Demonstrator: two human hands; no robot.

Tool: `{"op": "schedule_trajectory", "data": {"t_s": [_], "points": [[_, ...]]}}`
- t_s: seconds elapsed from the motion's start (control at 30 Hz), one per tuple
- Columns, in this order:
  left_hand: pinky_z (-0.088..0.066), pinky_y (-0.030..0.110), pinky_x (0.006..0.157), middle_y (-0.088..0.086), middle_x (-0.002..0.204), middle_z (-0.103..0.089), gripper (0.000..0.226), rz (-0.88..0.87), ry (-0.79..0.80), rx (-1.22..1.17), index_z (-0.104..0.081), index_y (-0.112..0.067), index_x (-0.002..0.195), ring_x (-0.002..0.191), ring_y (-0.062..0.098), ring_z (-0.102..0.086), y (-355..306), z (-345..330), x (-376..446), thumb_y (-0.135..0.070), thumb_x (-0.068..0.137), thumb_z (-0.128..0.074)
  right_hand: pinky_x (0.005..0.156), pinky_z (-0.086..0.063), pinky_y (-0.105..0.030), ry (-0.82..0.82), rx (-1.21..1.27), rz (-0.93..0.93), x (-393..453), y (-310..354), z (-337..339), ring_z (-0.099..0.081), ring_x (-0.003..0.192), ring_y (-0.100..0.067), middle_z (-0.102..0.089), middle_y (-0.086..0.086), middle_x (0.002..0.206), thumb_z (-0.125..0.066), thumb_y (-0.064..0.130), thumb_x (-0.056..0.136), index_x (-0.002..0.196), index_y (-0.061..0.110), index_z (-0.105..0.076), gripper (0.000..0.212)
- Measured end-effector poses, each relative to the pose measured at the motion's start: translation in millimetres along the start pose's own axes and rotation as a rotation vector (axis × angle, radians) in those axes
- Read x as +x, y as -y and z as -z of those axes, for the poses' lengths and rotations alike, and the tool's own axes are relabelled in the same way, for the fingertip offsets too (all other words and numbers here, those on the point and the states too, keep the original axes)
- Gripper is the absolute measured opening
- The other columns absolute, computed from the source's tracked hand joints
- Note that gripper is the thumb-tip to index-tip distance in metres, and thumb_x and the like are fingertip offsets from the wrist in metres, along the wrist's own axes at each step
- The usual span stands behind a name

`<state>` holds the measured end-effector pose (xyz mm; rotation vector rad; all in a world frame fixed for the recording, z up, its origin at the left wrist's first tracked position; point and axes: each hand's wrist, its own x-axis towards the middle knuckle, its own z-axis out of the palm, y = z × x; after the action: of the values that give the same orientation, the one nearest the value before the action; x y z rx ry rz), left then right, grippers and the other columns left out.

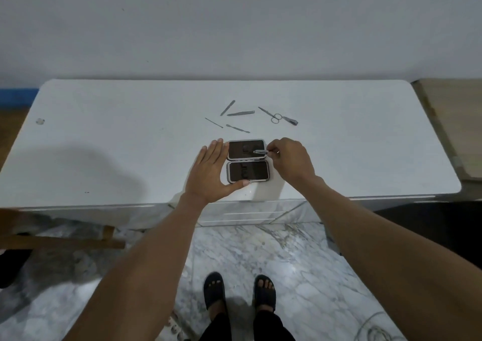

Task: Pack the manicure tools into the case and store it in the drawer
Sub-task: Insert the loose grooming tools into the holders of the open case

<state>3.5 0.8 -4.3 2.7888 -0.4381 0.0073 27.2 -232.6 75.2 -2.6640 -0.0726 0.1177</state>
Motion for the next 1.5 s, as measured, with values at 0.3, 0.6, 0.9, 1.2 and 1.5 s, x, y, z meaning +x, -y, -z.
{"op": "schedule_trajectory", "data": {"t_s": [0.3,0.6,0.9,1.2,1.5], "points": [[-0.009,0.05,0.131,0.007,0.173,-0.015,0.114,-0.044,0.018,0.029,-0.016,-0.007,0.164,0.161,0.02,-0.012,-0.6,-1.5,-2.0,-0.09,0.086,-0.031,0.074,-0.052,-0.041,0.02,-0.077,0.002,-39.9,-0.8,-20.4,-0.057,0.098,-0.032,-0.064,-0.012,0.099,-0.056,0.014,0.095,0.11,0.014,-0.073,0.023],[-0.01,0.051,0.13,0.009,0.17,-0.024,0.114,-0.082,-0.017,0.024,-0.022,-0.005,0.163,0.159,0.022,-0.02,-0.5,-0.6,-2.9,-0.089,0.085,-0.029,0.07,-0.048,-0.037,0.041,-0.071,0.052,-44.5,20.0,-34.6,-0.056,0.1,-0.031,-0.066,-0.01,0.103,-0.056,0.01,0.092,0.106,0.015,-0.074,0.024],[-0.01,0.052,0.13,0.01,0.17,-0.025,0.117,-0.08,-0.008,0.021,-0.023,-0.005,0.162,0.159,0.023,-0.021,0.3,-0.6,-1.9,-0.091,0.083,-0.027,0.072,-0.052,-0.037,0.058,0.003,0.033,-37.7,29.4,-40.8,-0.062,0.094,-0.029,-0.07,-0.008,0.101,-0.059,0.013,0.089,0.099,0.016,-0.077,0.021],[-0.01,0.05,0.131,0.009,0.17,-0.025,0.113,-0.073,-0.017,0.019,-0.023,-0.006,0.162,0.159,0.022,-0.02,0.1,-1.6,-2.7,-0.089,0.086,-0.033,0.075,-0.053,-0.036,0.002,0.015,0.006,-21.3,18.3,-16.7,-0.064,0.092,-0.025,-0.07,-0.006,0.098,-0.064,0.024,0.091,0.104,0.017,-0.075,0.018],[-0.007,0.048,0.132,0.005,0.171,-0.021,0.114,-0.07,-0.026,0.001,-0.022,-0.007,0.163,0.16,0.016,-0.014,3.3,-4.9,0.4,-0.09,0.086,-0.034,0.079,-0.056,-0.037,-0.22,0.076,-0.252,51.6,-6.9,-3.5,-0.067,0.094,-0.029,-0.074,-0.005,0.098,-0.062,0.023,0.09,0.1,0.02,-0.075,0.017]]}}
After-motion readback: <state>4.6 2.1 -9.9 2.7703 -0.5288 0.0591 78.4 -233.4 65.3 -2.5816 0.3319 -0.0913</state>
